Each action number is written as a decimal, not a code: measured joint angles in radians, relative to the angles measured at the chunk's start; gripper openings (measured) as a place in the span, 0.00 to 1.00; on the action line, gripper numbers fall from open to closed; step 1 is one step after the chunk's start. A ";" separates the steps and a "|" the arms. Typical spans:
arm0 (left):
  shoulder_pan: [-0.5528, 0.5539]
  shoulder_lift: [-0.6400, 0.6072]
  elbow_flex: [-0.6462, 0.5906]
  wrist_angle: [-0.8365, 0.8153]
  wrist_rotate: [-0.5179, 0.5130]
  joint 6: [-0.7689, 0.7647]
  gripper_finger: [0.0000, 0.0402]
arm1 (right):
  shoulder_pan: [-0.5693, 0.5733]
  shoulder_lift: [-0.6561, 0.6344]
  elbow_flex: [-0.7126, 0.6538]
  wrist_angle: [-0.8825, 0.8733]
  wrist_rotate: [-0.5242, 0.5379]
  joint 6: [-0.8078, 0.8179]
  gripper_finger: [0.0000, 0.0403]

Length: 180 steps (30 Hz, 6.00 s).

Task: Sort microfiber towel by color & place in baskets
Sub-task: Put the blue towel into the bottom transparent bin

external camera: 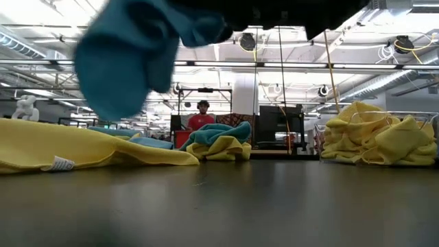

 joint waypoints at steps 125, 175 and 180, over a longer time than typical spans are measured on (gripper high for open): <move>0.331 0.128 -0.109 0.190 0.822 -0.686 0.77 | 0.847 -0.525 0.011 -1.725 0.247 1.372 0.53; 0.340 0.394 -0.104 0.817 0.948 -0.705 0.77 | 0.866 -0.503 -0.324 -1.336 0.168 1.352 0.01; 0.340 0.394 -0.104 0.805 0.948 -0.705 0.77 | 0.865 -0.509 -0.341 -1.350 0.127 1.394 0.03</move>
